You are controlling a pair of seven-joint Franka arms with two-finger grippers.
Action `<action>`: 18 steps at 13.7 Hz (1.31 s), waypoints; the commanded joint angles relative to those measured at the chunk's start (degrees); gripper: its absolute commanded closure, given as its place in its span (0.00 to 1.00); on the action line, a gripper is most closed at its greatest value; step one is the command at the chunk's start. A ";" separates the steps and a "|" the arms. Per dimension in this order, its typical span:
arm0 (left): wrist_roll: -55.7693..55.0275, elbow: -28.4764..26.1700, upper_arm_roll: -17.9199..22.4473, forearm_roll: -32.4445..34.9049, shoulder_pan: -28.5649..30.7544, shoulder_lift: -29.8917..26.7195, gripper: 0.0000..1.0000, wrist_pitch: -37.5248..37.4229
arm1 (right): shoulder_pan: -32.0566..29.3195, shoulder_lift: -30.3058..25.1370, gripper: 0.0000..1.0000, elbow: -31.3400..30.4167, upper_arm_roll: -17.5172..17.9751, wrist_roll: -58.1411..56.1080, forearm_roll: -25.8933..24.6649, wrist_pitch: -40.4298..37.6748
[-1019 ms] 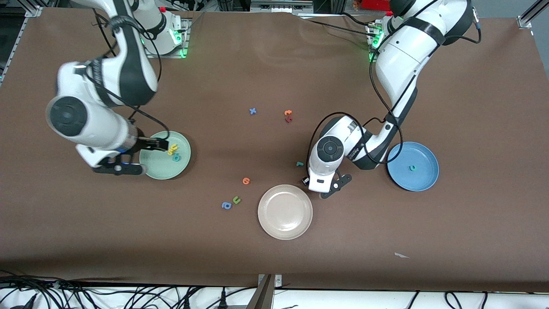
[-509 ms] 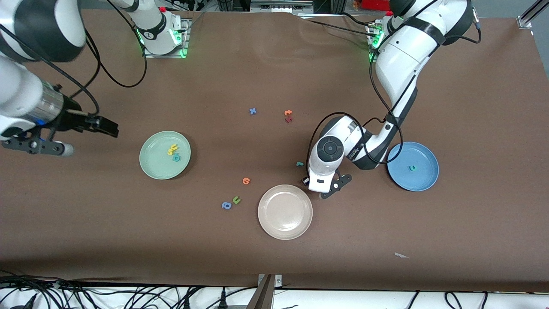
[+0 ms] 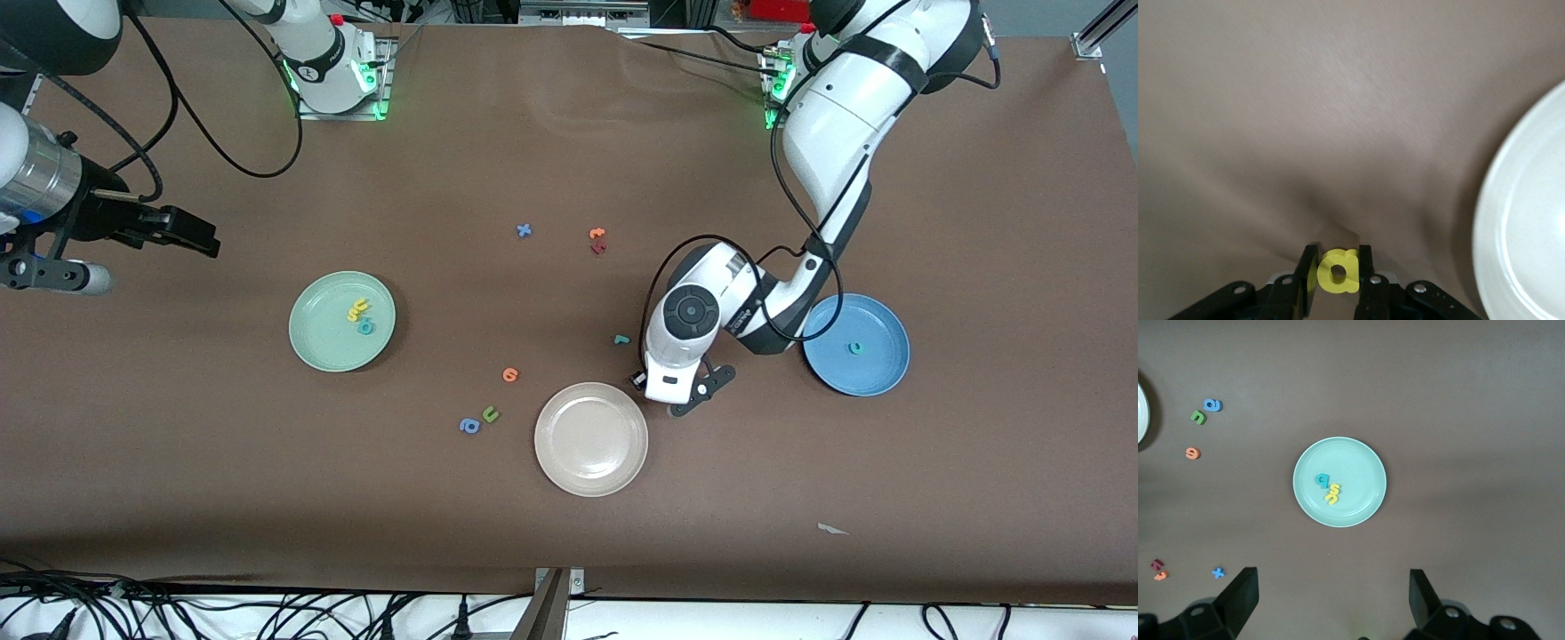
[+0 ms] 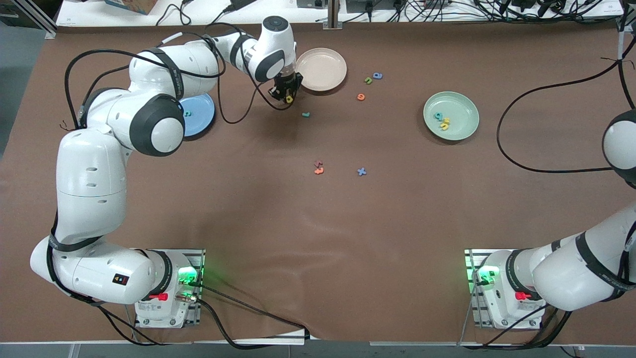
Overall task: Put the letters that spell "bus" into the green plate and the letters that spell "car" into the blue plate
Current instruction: 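Lift the yellow a with the left gripper while the right gripper returns to rest, then carry the yellow a over the blue plate and open the left gripper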
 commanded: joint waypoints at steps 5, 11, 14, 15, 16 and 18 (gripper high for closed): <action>25.08 -0.85 -0.42 -0.22 8.93 -6.78 0.74 -14.87 | -20.91 -15.34 0.00 -21.40 22.88 -1.27 -7.25 14.49; 42.33 -10.51 -0.69 -0.31 18.00 -15.39 0.75 -16.47 | -23.29 -11.31 0.00 -15.79 21.30 -5.31 -6.46 10.90; 50.76 -16.48 -2.17 -0.31 23.52 -19.08 0.79 -12.63 | -23.73 -10.95 0.00 -16.13 19.46 -5.57 -4.36 10.36; 52.09 -19.99 -2.97 -0.22 25.98 -20.66 0.79 -9.39 | -23.65 -10.95 0.00 -16.13 19.28 -5.66 -4.09 10.35; 53.76 -24.72 -3.76 -0.13 28.18 -22.41 0.79 -5.00 | -23.64 -10.95 0.00 -16.13 19.28 -5.66 -4.09 10.35; 58.14 -35.96 -4.03 0.48 32.14 -25.93 0.78 7.02 | -23.82 -10.43 0.00 -15.61 19.28 -5.75 -4.09 10.44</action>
